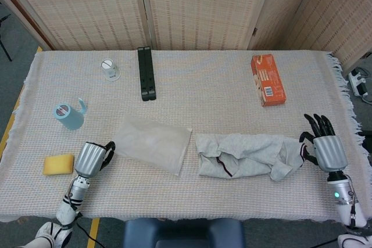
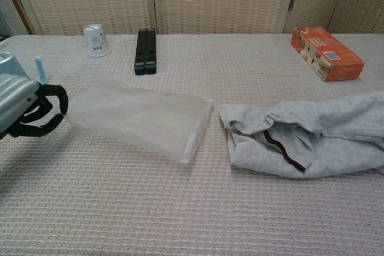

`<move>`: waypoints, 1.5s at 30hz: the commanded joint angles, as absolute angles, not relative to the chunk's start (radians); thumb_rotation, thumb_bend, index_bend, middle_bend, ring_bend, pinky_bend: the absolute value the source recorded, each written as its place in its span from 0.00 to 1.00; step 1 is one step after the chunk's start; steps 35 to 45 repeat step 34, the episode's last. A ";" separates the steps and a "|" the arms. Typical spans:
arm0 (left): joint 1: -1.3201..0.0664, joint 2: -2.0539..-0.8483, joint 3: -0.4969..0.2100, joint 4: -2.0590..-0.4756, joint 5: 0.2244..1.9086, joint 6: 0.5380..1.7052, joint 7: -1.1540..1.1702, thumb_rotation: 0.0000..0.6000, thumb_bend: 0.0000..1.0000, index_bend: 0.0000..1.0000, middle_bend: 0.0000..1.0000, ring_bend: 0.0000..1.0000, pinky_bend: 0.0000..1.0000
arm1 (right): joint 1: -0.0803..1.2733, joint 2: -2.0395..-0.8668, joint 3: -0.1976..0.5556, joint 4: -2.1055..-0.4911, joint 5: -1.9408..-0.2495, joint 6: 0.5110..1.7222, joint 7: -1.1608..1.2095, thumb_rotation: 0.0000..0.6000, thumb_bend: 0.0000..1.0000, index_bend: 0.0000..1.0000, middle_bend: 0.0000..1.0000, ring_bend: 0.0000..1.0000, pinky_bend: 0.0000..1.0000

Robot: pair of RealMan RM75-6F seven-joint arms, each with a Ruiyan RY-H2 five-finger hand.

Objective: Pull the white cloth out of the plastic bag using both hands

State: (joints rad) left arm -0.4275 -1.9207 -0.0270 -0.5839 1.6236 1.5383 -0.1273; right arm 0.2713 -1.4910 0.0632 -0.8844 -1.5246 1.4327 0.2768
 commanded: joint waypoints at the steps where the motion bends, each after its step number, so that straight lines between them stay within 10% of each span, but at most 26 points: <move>1: -0.427 -1.842 -0.002 -0.779 1.641 1.517 -0.065 1.00 0.25 0.17 0.97 0.98 1.00 | 0.256 -1.415 0.049 -1.026 -1.526 1.421 0.235 1.00 0.32 0.00 0.00 0.00 0.00; 12: -0.402 -1.457 0.007 -1.356 1.572 1.418 0.085 1.00 0.19 0.09 0.29 0.18 0.27 | 0.136 -1.147 0.062 -1.557 -1.466 1.550 -0.195 1.00 0.15 0.00 0.00 0.00 0.00; 45: -0.227 -1.270 0.065 -1.383 1.596 1.525 -0.036 1.00 0.19 0.17 0.25 0.13 0.20 | 0.097 -1.138 0.022 -1.591 -1.507 1.507 -0.182 1.00 0.12 0.00 0.00 0.00 0.00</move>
